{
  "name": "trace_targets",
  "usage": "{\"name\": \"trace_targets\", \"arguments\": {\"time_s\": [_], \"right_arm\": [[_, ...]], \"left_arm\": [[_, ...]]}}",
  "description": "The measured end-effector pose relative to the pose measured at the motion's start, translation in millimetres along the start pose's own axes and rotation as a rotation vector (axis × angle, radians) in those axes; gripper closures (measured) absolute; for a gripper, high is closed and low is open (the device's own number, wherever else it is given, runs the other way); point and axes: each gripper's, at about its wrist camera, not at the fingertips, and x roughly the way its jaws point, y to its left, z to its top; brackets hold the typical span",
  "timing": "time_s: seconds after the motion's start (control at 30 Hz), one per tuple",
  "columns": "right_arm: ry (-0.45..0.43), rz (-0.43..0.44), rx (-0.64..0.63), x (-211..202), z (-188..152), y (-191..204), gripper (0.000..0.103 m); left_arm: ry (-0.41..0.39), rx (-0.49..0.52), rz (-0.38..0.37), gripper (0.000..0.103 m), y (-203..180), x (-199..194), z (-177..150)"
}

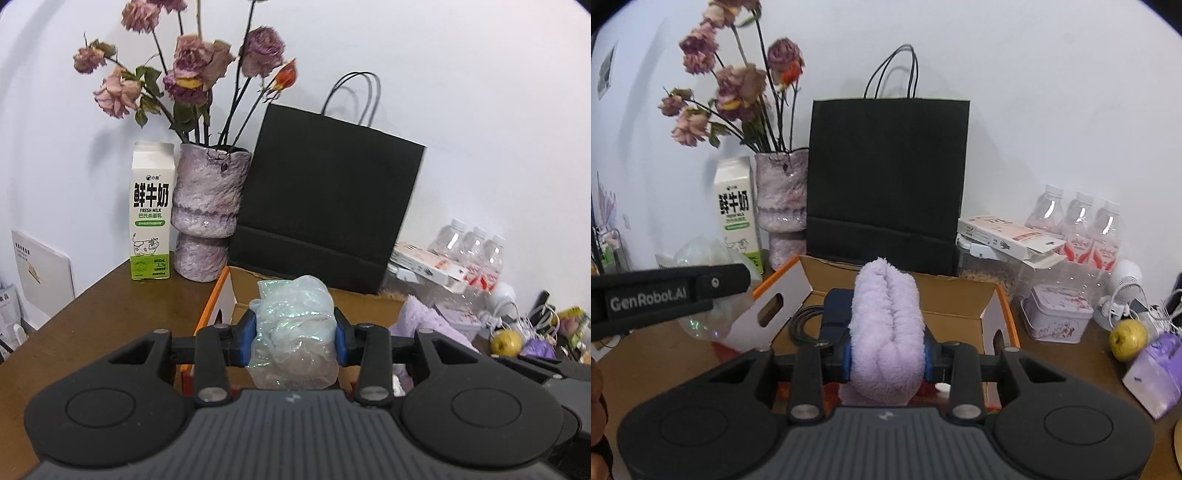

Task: Organize objects
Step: 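Carry the plastic bag and sock with both tools over the red box, then open the left tool releasing the bag while the right tool drops the sock into the box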

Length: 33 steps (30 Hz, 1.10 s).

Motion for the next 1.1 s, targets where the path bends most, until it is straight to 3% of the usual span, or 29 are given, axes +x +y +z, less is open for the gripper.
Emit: {"name": "trace_targets", "arguments": {"time_s": [0.23, 0.53, 0.63, 0.67, 0.7, 0.73, 0.77, 1.1], "right_arm": [[0.073, -0.023, -0.038, 49.7, 17.5, 0.3, 0.071], [0.153, -0.049, -0.062, 94.4, 16.5, 1.3, 0.068], [0.161, -0.077, -0.052, 102.8, 16.0, -1.9, 0.059], [0.162, -0.089, -0.047, 105.0, 15.8, -3.9, 0.048], [0.16, -0.106, -0.042, 107.2, 15.7, -6.1, 0.041], [0.156, -0.119, -0.04, 108.4, 15.8, -8.0, 0.023], [0.155, -0.132, -0.041, 110.5, 16.0, -10.0, 0.008], [0.144, -0.14, -0.024, 104.8, 13.7, -19.6, 0.003]], "left_arm": [[0.047, -0.004, 0.012, 0.062, 11.0, 46.0, 14.3], [0.117, 0.03, 0.023, 0.06, 14.1, 95.8, 22.1], [0.149, 0.056, 0.022, 0.053, 12.2, 110.6, 20.4], [0.156, 0.067, 0.022, 0.049, 11.6, 115.1, 19.9], [0.163, 0.077, 0.018, 0.037, 11.3, 119.7, 19.5], [0.168, 0.083, 0.013, 0.014, 11.0, 122.8, 18.8], [0.169, 0.088, 0.008, 0.001, 10.3, 125.2, 18.1], [0.153, 0.113, 0.031, 0.0, 5.7, 122.6, 17.2]]}}
